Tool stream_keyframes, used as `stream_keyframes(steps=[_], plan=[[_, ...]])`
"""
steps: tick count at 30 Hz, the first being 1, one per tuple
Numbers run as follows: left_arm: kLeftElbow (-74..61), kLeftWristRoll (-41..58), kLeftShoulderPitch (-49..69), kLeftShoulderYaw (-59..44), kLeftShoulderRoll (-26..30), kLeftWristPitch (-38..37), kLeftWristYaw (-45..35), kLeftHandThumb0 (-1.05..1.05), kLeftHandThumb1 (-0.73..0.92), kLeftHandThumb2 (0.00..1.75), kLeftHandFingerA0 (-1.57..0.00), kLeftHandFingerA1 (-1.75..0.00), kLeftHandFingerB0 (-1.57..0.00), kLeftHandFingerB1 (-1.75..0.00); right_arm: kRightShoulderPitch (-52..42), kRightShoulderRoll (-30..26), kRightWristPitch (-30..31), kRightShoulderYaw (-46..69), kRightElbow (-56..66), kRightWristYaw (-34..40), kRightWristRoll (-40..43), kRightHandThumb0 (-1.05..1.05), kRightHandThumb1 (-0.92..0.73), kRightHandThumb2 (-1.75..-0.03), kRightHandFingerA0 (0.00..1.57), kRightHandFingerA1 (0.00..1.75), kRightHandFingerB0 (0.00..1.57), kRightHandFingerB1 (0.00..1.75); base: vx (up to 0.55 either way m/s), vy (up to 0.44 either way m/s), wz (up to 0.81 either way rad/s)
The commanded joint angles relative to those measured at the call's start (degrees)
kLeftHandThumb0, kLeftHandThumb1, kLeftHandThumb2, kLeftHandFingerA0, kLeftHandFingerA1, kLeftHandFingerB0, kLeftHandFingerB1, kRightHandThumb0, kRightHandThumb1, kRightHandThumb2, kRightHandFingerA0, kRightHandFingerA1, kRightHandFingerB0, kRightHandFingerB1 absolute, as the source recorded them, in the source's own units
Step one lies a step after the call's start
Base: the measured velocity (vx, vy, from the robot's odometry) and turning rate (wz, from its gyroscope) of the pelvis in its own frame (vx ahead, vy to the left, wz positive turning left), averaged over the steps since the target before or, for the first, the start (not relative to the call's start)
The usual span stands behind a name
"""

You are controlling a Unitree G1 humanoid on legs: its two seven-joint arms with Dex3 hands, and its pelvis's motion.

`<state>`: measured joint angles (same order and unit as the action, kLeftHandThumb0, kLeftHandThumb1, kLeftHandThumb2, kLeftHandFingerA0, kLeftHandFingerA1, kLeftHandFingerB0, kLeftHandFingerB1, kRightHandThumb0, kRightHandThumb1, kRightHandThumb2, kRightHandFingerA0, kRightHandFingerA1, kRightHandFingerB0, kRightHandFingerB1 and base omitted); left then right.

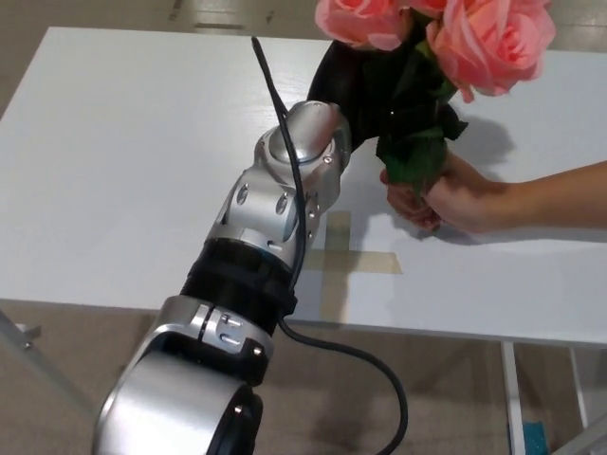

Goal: Use the left hand to pick up the rose and passes it to a human.

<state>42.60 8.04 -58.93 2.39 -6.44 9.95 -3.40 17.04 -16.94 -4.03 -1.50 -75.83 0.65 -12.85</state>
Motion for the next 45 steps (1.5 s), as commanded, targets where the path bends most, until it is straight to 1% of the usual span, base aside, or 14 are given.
stream_keyframes(steps=[1,9,10,11,12,13,14,15,17,18,26,29,44,45], plan=[[2.35,2.08,-0.83,2.79,-18.20,-1.74,1.55,-0.14,0.85,0.68,-0.95,-1.43,-0.78,-1.02,-0.26,0.50,0.70,0.01,0.13,-0.80,0.35,-0.28,-0.68,-0.60,0.65,0.44,0.50,0.38,0.00,0.000,0.00],[2.18,1.75,1.20,4.46,-16.19,-1.29,1.26,-0.15,0.85,0.67,-0.96,-1.40,-0.81,-0.95,-0.86,0.71,0.72,-0.23,-0.02,-0.68,0.15,-0.28,-0.68,-0.60,0.65,0.44,0.51,0.38,0.00,0.000,0.00],[1.25,1.09,1.18,5.53,-14.60,0.03,0.08,-0.26,0.78,0.64,-1.01,-1.04,-0.70,-0.45,-0.85,0.67,0.73,-0.27,0.02,-0.59,0.12,-0.28,-0.68,-0.60,0.66,0.44,0.51,0.38,0.00,0.000,0.00],[-0.25,0.67,1.34,7.59,-12.60,1.98,-3.78,-0.44,0.67,0.61,-0.66,-0.44,-0.24,-0.29,-1.05,0.57,0.63,-0.24,0.04,-0.64,0.16,-0.28,-0.68,-0.60,0.66,0.44,0.51,0.38,0.00,0.000,0.00],[-0.54,0.54,1.10,8.67,-11.30,2.49,-6.38,-0.60,0.44,0.80,0.00,-0.23,0.00,-0.18,-0.94,0.57,0.65,-0.22,0.04,-0.63,0.18,-0.28,-0.68,-0.60,0.66,0.44,0.51,0.38,0.00,0.000,0.00],[-0.43,-0.23,0.38,11.12,-8.21,2.41,-12.44,-0.75,0.44,0.77,0.00,0.00,0.00,-0.01,-0.73,0.58,0.70,-0.21,0.02,-0.59,0.19,-0.28,-0.68,-0.60,0.66,0.44,0.51,0.38,0.00,0.000,0.00],[-0.08,-0.89,-0.04,12.70,-6.36,1.75,-15.90,-0.75,0.44,0.77,0.00,0.00,0.00,-0.01,-0.72,0.59,0.71,-0.23,0.01,-0.58,0.18,-0.28,-0.68,-0.60,0.66,0.44,0.51,0.38,0.00,0.000,0.00],[-0.29,-2.81,-0.63,16.59,-2.14,1.43,-22.77,-0.86,0.48,0.58,0.00,0.00,0.00,0.00,-1.45,0.45,0.58,-0.22,-0.12,-0.52,0.16,-0.28,-0.68,-0.60,0.66,0.44,0.51,0.38,0.00,0.000,0.00],[-0.82,-3.70,-1.05,18.32,1.39,1.48,-26.18,-0.94,0.46,0.62,0.00,0.00,0.00,-0.01,-1.33,0.70,0.69,-0.25,-0.24,-0.51,0.14,-0.28,-0.68,-0.60,0.66,0.44,0.51,0.38,0.00,0.000,0.00],[-1.03,-4.39,-1.55,18.60,3.96,1.47,-26.99,-0.93,0.48,0.61,0.00,0.00,0.00,0.00,-0.58,1.12,0.93,-0.22,-0.31,-0.64,0.20,-0.28,-0.68,-0.60,0.66,0.44,0.51,0.38,0.00,0.000,0.00],[-6.92,-5.13,1.63,21.09,11.10,2.55,-28.04,-0.92,0.49,0.61,0.00,0.00,0.00,0.00,-1.87,1.29,0.90,-0.95,-0.53,-0.92,-0.33,-0.28,-0.68,-0.60,0.66,0.44,0.51,0.38,0.00,0.000,0.00],[-11.67,-5.40,3.60,22.00,17.19,2.79,-30.75,-0.95,0.50,0.62,0.00,0.00,0.00,-0.01,-2.87,1.44,0.61,-1.32,-0.54,-0.94,-0.57,-0.28,-0.68,-0.60,0.65,0.44,0.50,0.38,0.00,0.000,0.00],[-21.37,-2.55,7.75,16.76,33.36,2.83,-37.76,-0.93,0.52,0.58,0.00,0.00,0.00,-0.02,-3.23,0.49,0.63,-2.13,-0.44,-1.23,-0.50,-0.28,-0.68,-0.60,0.65,0.44,0.51,0.38,0.00,0.000,0.00],[-23.06,-1.37,9.21,15.66,34.98,3.15,-39.12,-0.92,0.48,0.65,0.00,-0.01,0.00,0.00,-3.18,0.51,0.69,-2.14,-0.46,-1.17,-0.48,-0.28,-0.68,-0.60,0.65,0.44,0.51,0.38,0.00,0.000,0.00]])
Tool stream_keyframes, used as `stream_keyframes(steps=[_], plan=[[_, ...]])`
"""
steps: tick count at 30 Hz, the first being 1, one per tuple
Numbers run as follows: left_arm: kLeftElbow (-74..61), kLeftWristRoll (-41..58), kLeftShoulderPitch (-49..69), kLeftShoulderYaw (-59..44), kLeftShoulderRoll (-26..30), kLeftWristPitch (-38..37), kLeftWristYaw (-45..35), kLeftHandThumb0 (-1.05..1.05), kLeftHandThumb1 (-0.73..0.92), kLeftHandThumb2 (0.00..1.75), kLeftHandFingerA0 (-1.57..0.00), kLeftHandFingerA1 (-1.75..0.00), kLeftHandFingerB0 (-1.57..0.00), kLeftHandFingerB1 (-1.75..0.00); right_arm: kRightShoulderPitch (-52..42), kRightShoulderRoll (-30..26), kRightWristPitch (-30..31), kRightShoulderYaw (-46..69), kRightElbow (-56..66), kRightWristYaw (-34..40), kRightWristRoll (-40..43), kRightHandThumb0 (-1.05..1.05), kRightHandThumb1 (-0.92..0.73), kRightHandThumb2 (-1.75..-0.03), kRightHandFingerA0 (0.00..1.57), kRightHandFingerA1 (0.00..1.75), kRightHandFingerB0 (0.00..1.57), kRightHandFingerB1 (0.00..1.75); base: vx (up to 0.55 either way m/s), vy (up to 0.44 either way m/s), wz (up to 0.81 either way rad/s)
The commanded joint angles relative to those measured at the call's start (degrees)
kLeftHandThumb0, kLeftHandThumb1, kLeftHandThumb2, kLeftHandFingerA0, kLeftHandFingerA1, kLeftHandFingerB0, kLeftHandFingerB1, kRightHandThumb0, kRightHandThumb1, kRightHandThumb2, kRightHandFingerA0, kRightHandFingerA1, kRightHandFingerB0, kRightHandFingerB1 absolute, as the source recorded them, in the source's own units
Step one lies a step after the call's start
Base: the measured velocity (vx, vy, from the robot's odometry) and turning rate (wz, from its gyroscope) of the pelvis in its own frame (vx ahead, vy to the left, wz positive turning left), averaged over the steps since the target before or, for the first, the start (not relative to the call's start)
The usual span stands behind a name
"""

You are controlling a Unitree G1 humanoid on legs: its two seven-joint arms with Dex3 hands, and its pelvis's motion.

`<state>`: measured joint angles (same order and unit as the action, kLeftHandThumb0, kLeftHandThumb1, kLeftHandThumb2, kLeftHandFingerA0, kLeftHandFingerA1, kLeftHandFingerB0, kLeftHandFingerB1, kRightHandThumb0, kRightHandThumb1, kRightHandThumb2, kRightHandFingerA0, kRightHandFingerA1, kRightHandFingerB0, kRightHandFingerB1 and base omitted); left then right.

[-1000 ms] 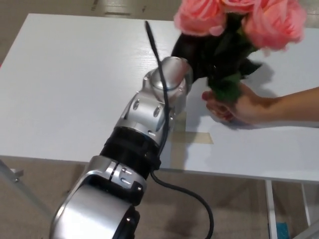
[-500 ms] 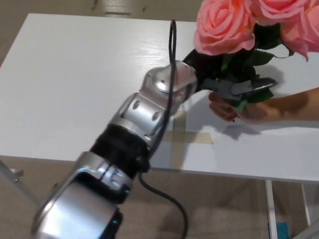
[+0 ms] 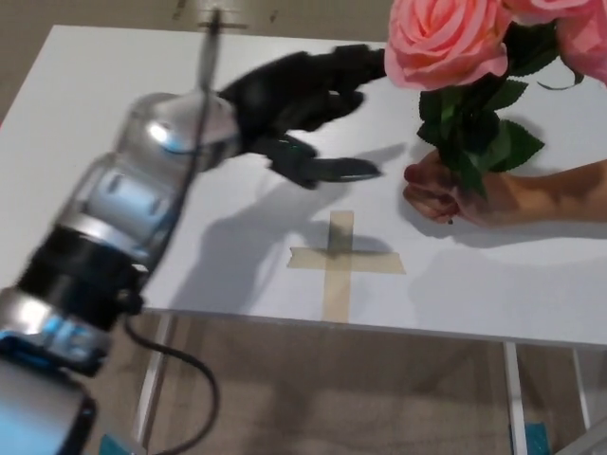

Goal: Use the left hand to pick up the rose and passes it to a human.

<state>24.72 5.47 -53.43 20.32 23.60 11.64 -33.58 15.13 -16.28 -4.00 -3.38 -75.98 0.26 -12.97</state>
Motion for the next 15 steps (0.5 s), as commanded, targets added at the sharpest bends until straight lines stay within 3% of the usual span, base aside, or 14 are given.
stream_keyframes(steps=[1,5,6,7,8,9,12,13,15], plan=[[-6.40,1.99,4.85,-3.22,6.06,1.46,-9.93,-0.92,0.47,0.65,0.00,-0.01,0.00,-0.01,-1.15,-0.17,0.78,-0.27,-0.30,-0.77,-0.30,-0.28,-0.68,-0.60,0.66,0.44,0.51,0.38,0.00,0.000,0.00],[-10.82,3.47,10.89,-7.62,9.07,-3.05,-11.39,-0.91,0.46,0.65,0.00,-0.03,0.00,-0.07,-0.27,-0.59,1.33,0.02,-0.28,-0.94,0.03,-0.29,-0.68,-0.60,0.66,0.44,0.50,0.38,0.00,0.000,0.00],[-12.07,3.79,12.26,-8.54,9.40,-3.24,-11.27,-0.74,0.39,0.84,0.00,-0.02,0.00,-0.08,-0.13,-0.74,1.39,0.06,-0.31,-1.04,0.04,-0.29,-0.68,-0.60,0.66,0.44,0.50,0.38,0.00,0.000,0.00],[-14.72,4.47,15.20,-10.38,10.04,-3.53,-10.96,-0.89,0.47,0.64,0.00,-0.10,0.00,-0.14,-0.02,-0.93,1.43,0.12,-0.33,-1.19,0.07,-0.28,-0.68,-0.60,0.66,0.44,0.50,0.38,0.00,0.000,0.00],[-17.78,5.27,18.86,-12.36,10.49,-3.82,-10.42,-0.85,0.47,0.64,0.00,-0.16,0.00,-0.19,-0.22,-0.95,1.41,0.16,-0.34,-1.26,0.10,-0.29,-0.68,-0.60,0.66,0.44,0.49,0.38,0.00,0.000,0.00],[-21.14,6.26,23.07,-14.48,10.86,-4.15,-9.73,-0.66,0.37,0.82,0.00,-0.15,0.00,-0.18,-0.49,-0.91,1.39,0.17,-0.41,-1.30,0.11,-0.29,-0.68,-0.60,0.66,0.44,0.49,0.38,0.00,0.000,0.00],[-28.23,7.84,32.31,-19.22,10.91,-6.03,-8.91,-0.65,0.40,0.81,-0.02,-0.28,-0.05,-0.30,-1.18,-0.74,1.06,0.17,-0.53,-1.25,0.12,-0.29,-0.68,-0.60,0.66,0.44,0.49,0.38,0.00,0.000,0.00],[-32.61,9.02,37.39,-21.60,10.73,-6.02,-8.59,-0.34,0.17,0.82,0.00,-0.48,0.00,-0.46,-1.47,-0.66,0.98,0.32,-0.49,-1.13,0.29,-0.29,-0.68,-0.60,0.66,0.44,0.50,0.38,0.00,0.000,0.00],[-33.80,8.87,38.56,-22.17,10.45,-5.59,-8.64,-0.34,0.17,0.82,0.00,-0.48,0.00,-0.46,-1.72,-0.57,0.94,0.28,-0.52,-1.13,0.26,-0.29,-0.68,-0.60,0.66,0.44,0.50,0.38,0.00,0.000,0.00]])
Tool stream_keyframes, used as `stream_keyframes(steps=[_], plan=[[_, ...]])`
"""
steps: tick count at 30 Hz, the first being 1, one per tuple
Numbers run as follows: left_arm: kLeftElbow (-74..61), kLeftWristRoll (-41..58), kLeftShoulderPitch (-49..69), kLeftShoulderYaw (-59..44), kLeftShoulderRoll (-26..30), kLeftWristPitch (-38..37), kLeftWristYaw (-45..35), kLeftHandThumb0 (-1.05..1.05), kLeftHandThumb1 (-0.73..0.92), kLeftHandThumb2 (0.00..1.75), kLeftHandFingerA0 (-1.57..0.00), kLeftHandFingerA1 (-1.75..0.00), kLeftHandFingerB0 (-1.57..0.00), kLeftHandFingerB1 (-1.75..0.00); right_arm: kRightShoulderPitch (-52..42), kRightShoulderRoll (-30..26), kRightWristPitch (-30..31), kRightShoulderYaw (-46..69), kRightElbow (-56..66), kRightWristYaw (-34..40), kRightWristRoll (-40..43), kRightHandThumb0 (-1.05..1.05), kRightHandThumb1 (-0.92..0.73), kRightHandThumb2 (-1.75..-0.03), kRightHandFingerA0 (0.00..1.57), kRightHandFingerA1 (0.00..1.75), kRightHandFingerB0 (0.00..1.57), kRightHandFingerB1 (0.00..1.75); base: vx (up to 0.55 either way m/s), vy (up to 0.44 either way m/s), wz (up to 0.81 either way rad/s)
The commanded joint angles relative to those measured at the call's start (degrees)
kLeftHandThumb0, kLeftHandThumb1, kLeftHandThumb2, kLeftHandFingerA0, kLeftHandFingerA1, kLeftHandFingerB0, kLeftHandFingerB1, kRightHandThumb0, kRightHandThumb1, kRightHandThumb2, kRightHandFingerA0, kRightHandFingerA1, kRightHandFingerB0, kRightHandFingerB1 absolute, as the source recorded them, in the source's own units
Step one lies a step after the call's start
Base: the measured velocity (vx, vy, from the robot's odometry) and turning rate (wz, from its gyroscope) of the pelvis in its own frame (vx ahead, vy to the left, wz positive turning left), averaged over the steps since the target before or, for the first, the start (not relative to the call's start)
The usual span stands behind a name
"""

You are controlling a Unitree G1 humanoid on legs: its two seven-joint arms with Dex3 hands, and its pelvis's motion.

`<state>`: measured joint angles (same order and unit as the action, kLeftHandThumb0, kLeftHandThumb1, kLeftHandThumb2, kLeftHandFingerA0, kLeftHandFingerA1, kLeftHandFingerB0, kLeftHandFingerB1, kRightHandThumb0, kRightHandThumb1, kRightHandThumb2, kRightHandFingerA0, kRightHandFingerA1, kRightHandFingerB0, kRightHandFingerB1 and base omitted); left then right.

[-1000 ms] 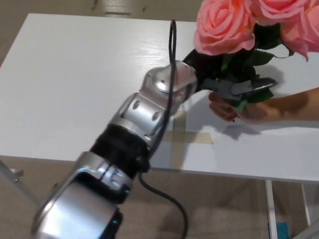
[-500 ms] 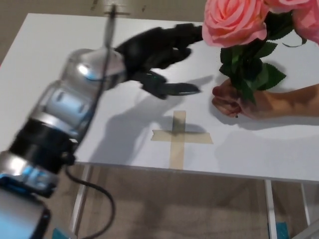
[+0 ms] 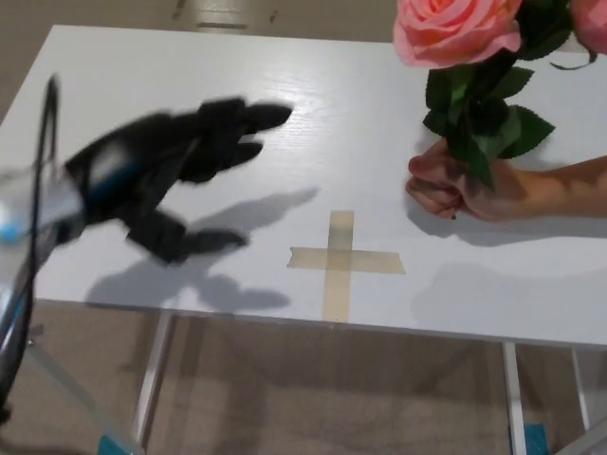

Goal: Use the left hand to pick up the rose and passes it to a human.

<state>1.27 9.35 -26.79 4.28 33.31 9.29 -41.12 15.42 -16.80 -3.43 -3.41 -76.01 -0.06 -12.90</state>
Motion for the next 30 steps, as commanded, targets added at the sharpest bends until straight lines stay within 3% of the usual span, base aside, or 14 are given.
stream_keyframes(steps=[1,2,3,12,13,15,16,20,22,23,26,28,29,30], plan=[[-10.72,4.88,12.14,-6.35,0.58,-3.02,-1.17,-0.34,0.17,0.82,0.00,-0.48,0.00,-0.46,-2.02,-0.04,0.37,0.31,-0.50,-0.81,0.19,-0.29,-0.68,-0.60,0.66,0.44,0.50,0.38,0.00,0.000,0.00],[-15.44,6.87,18.19,-8.88,0.44,-2.28,-1.77,-0.61,0.39,0.73,-0.32,-0.45,-0.31,-0.42,-2.40,0.16,0.30,0.26,-0.51,-0.62,0.14,-0.29,-0.68,-0.60,0.66,0.44,0.50,0.38,0.00,0.000,0.00],[-22.05,10.02,27.00,-12.37,0.44,-1.47,-2.59,-0.61,0.39,0.73,-0.32,-0.45,-0.31,-0.42,-2.96,0.47,0.20,0.19,-0.55,-0.33,0.07,-0.29,-0.68,-0.60,0.66,0.44,0.50,0.38,0.00,0.000,0.00],[-25.15,12.00,43.16,-16.67,-2.71,-6.64,-5.13,-0.57,0.38,0.75,-0.42,-0.49,-0.36,-0.44,-3.83,0.36,0.15,0.20,-0.64,-0.41,0.07,-0.29,-0.69,-0.60,0.65,0.44,0.49,0.38,0.00,0.000,0.00],[-22.18,11.93,47.83,-17.26,-4.79,-9.80,-5.66,-0.51,0.44,0.54,-0.55,-0.43,-0.52,-0.39,-3.93,0.51,0.27,0.19,-0.65,-0.48,0.09,-0.29,-0.69,-0.60,0.65,0.44,0.50,0.38,0.00,0.000,0.00],[-21.00,11.88,49.98,-17.61,-5.80,-11.24,-5.98,-0.51,0.44,0.54,-0.55,-0.43,-0.52,-0.39,-3.98,0.57,0.32,0.19,-0.64,-0.52,0.10,-0.29,-0.69,-0.60,0.65,0.44,0.50,0.38,0.00,0.000,0.00],[-14.53,10.06,51.47,-17.42,-7.80,-12.70,-4.61,-0.48,0.45,0.54,-0.60,-0.45,-0.54,-0.40,-4.05,0.45,0.43,0.49,-0.65,-0.53,0.38,-0.36,-0.60,-0.76,0.59,0.53,0.46,0.47,0.00,0.000,0.00],[-8.24,8.15,50.94,-17.23,-9.21,-14.93,-3.50,-0.48,0.46,0.54,-0.63,-0.46,-0.54,-0.40,-3.81,0.38,0.53,0.51,-0.61,-0.52,0.28,-0.37,-0.60,-0.76,0.59,0.53,0.46,0.47,0.00,0.000,0.00],[3.76,-1.75,48.31,-15.98,-11.33,-17.57,7.66,-0.53,0.41,0.72,-0.68,-0.57,-0.56,-0.52,-3.98,0.71,0.50,0.45,-0.56,-0.36,0.19,-0.37,-0.60,-0.76,0.59,0.53,0.45,0.47,0.00,0.000,0.00],[8.77,-8.01,47.16,-15.05,-11.95,-21.30,14.93,-0.47,0.50,0.55,-0.76,-0.48,-0.63,-0.43,-4.02,0.84,0.44,0.42,-0.52,-0.30,0.16,-0.37,-0.60,-0.76,0.59,0.53,0.45,0.47,0.00,0.000,0.00],[20.20,-16.75,43.46,-12.76,-11.24,-26.86,26.38,-0.48,0.51,0.55,-0.78,-0.47,-0.64,-0.42,-3.99,0.89,0.34,0.57,-0.41,-0.25,0.31,-0.37,-0.60,-0.76,0.59,0.53,0.45,0.47,0.00,0.000,0.00],[21.95,-17.40,42.85,-12.38,-11.05,-27.94,27.58,-0.48,0.51,0.55,-0.78,-0.47,-0.64,-0.42,-3.98,0.89,0.33,0.58,-0.40,-0.25,0.33,-0.37,-0.60,-0.76,0.59,0.53,0.45,0.47,0.00,0.000,0.00],[22.22,-17.41,42.76,-12.31,-11.00,-28.16,27.72,-0.48,0.51,0.55,-0.78,-0.47,-0.64,-0.42,-3.98,0.89,0.33,0.58,-0.40,-0.25,0.33,-0.37,-0.60,-0.76,0.59,0.53,0.45,0.47,0.00,0.000,0.00],[31.14,-20.68,36.27,-9.08,-9.56,-19.17,34.35,-0.49,0.45,0.74,-0.64,-0.54,-0.54,-0.51,-3.71,0.94,0.47,0.37,-0.48,-0.29,0.11,-0.38,-0.60,-0.76,0.59,0.53,0.45,0.47,0.00,0.000,0.00]])
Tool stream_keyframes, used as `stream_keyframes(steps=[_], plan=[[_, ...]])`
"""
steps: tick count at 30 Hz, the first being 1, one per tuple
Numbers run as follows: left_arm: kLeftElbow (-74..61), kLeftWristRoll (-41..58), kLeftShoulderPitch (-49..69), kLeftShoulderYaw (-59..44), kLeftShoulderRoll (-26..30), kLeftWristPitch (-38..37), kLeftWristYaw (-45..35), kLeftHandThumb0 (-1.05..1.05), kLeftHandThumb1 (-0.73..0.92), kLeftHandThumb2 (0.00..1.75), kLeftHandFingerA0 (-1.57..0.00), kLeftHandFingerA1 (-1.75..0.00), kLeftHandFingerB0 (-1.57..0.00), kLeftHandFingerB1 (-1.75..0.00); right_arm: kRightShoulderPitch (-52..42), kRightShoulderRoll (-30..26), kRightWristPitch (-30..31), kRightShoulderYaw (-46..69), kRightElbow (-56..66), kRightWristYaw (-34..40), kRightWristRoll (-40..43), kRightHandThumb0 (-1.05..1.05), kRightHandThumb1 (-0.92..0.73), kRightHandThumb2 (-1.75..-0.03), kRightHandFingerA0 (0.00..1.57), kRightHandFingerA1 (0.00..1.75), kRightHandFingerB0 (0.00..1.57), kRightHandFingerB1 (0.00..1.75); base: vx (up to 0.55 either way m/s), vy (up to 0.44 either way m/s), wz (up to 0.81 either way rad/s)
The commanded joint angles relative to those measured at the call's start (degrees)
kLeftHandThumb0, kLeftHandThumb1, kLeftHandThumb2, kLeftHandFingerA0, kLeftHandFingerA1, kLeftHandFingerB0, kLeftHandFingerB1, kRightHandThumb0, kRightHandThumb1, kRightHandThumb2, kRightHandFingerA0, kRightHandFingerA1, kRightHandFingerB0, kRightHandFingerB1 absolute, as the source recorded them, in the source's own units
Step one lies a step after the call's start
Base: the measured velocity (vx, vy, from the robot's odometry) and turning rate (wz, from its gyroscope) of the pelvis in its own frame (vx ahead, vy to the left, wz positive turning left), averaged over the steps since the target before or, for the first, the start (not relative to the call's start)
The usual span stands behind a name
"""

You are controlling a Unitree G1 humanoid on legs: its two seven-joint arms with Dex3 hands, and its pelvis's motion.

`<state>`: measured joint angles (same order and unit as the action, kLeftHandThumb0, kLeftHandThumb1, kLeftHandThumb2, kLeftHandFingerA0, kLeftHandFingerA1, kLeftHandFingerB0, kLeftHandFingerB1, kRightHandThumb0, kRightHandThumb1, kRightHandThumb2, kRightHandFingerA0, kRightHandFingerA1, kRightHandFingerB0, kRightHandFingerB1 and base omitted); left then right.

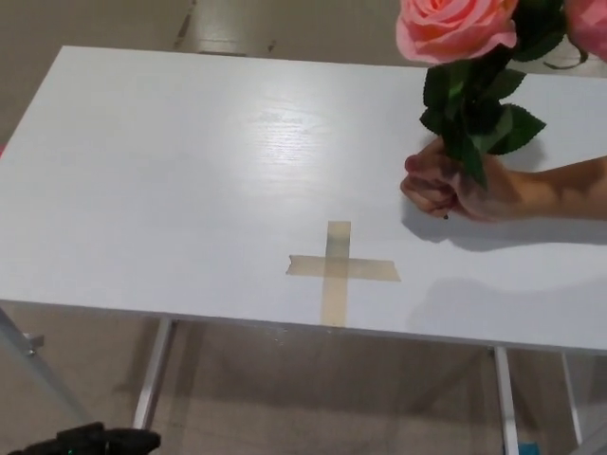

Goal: Use the left hand to pick up the rose and passes it to a human.

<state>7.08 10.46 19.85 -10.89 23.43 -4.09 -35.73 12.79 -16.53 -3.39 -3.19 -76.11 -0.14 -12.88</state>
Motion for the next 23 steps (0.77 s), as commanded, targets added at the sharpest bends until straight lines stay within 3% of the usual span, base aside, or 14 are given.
stream_keyframes(steps=[1,3,4,5,6,15,16,18,19,20,21,23], plan=[[26.81,-22.16,-11.28,6.57,0.53,-5.12,29.91,-0.49,0.45,0.74,-0.64,-0.54,-0.54,-0.51,-1.04,0.68,0.43,0.13,-0.40,-0.21,0.06,-0.38,-0.60,-0.76,0.59,0.53,0.45,0.47,0.00,0.000,0.00],[27.83,-22.13,-11.71,6.89,0.65,-5.72,30.39,-0.49,0.45,0.74,-0.64,-0.54,-0.54,-0.51,-1.04,0.68,0.44,0.12,-0.40,-0.21,0.07,-0.38,-0.60,-0.76,0.59,0.53,0.45,0.47,0.00,0.000,0.00],[31.85,-21.27,-16.10,6.47,0.41,-0.14,33.45,-0.43,0.52,0.57,-0.67,-0.43,-0.57,-0.40,-1.09,1.10,0.48,-0.13,-0.43,-0.16,-0.13,-0.37,-0.60,-0.76,0.59,0.53,0.45,0.47,0.00,0.000,0.00],[37.40,-18.23,-20.81,4.53,-0.92,3.99,36.55,-0.37,0.55,0.55,-0.68,-0.43,-0.58,-0.40,-1.18,1.47,0.46,-0.27,-0.44,-0.10,-0.22,-0.29,-0.69,-0.60,0.64,0.43,0.49,0.38,0.00,0.000,0.00],[39.53,-17.09,-22.24,3.87,-1.42,4.50,37.47,-0.37,0.55,0.55,-0.68,-0.43,-0.58,-0.40,-1.22,1.56,0.44,-0.29,-0.44,-0.08,-0.23,-0.29,-0.69,-0.60,0.64,0.43,0.49,0.38,0.00,0.000,0.00],[55.29,-15.09,-25.79,5.24,-0.84,-2.47,36.27,-0.47,0.62,0.59,-0.59,-0.41,-0.48,-0.37,0.16,1.12,0.56,0.43,-0.14,0.01,0.45,-0.29,-0.69,-0.60,0.64,0.43,0.49,0.38,0.00,0.000,0.00],[56.64,-14.72,-26.29,5.21,0.67,-2.65,34.37,-0.52,0.64,0.60,-0.50,-0.39,-0.42,-0.36,1.00,1.01,0.78,0.24,-0.07,-0.03,0.25,-0.37,-0.60,-0.77,0.59,0.53,0.46,0.47,0.00,0.000,0.00],[58.24,-13.97,-26.86,4.79,1.74,-3.41,33.34,-0.53,0.65,0.60,-0.48,-0.38,-0.42,-0.35,1.57,1.00,0.90,0.15,0.04,0.04,0.16,-0.38,-0.60,-0.77,0.59,0.53,0.46,0.47,0.00,0.000,0.00],[58.30,-11.89,-27.04,3.16,1.74,-4.76,31.75,-0.56,0.55,0.83,-0.47,-0.51,-0.38,-0.48,1.79,0.90,0.73,0.38,0.14,0.11,0.38,-0.38,-0.60,-0.77,0.59,0.53,0.45,0.47,0.00,0.000,0.00],[58.54,-11.79,-27.15,3.08,1.75,-5.36,31.74,-0.56,0.55,0.83,-0.47,-0.51,-0.38,-0.48,1.80,0.90,0.73,0.38,0.15,0.09,0.38,-0.38,-0.60,-0.77,0.59,0.53,0.45,0.47,0.00,0.000,0.00],[58.89,-11.85,-27.44,3.16,1.74,-5.82,31.67,-0.51,0.67,0.60,-0.54,-0.40,-0.44,-0.36,1.78,0.90,0.67,0.35,0.15,0.12,0.34,-0.30,-0.69,-0.60,0.65,0.44,0.49,0.38,0.00,0.000,0.00],[59.53,-12.01,-28.66,3.20,2.24,-6.11,31.65,-0.51,0.67,0.60,-0.53,-0.39,-0.44,-0.36,3.11,1.25,1.02,0.23,0.13,0.09,0.21,-0.30,-0.69,-0.60,0.65,0.44,0.49,0.38,0.00,0.000,0.00]])
